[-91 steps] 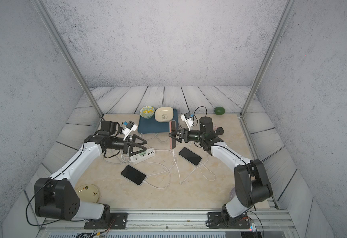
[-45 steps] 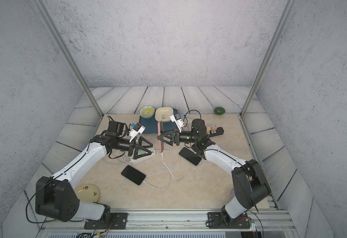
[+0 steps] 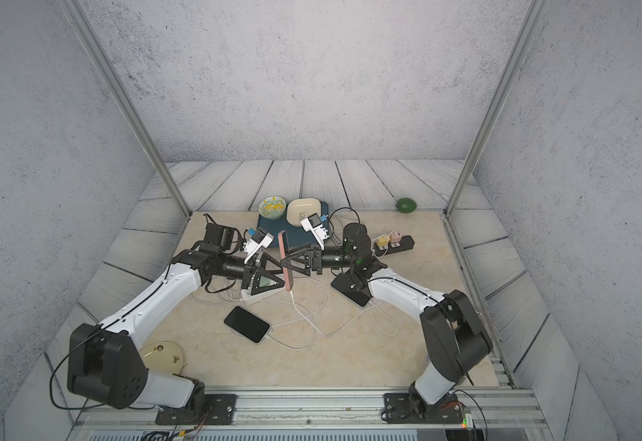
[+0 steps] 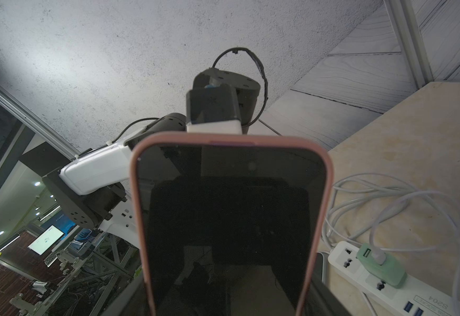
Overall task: Unplug the charging cable from the phone
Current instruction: Pick up the phone at the center of the board.
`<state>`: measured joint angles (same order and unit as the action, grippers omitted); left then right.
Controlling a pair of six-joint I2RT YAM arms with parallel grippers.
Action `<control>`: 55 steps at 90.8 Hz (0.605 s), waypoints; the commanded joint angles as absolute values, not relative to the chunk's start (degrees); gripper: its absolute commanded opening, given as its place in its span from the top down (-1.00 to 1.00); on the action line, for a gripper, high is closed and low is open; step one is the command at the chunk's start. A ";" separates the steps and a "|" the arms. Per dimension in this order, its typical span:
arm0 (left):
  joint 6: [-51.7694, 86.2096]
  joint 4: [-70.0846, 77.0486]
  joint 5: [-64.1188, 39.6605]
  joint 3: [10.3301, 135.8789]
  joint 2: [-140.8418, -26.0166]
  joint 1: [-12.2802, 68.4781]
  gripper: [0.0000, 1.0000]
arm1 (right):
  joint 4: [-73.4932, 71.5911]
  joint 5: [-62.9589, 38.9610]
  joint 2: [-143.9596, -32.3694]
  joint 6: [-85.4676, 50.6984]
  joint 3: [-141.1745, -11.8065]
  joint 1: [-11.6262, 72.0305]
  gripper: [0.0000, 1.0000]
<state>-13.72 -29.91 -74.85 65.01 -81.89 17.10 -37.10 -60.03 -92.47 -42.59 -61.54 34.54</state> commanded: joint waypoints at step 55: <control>-15.56 -31.72 -77.46 67.62 -82.96 18.47 -0.57 | -44.87 -56.87 -93.30 -43.17 -62.01 36.80 -0.06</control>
<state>-14.57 -30.87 -75.66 66.04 -82.08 18.13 -40.66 -57.80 -93.43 -42.92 -61.56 36.47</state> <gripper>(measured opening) 0.832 0.736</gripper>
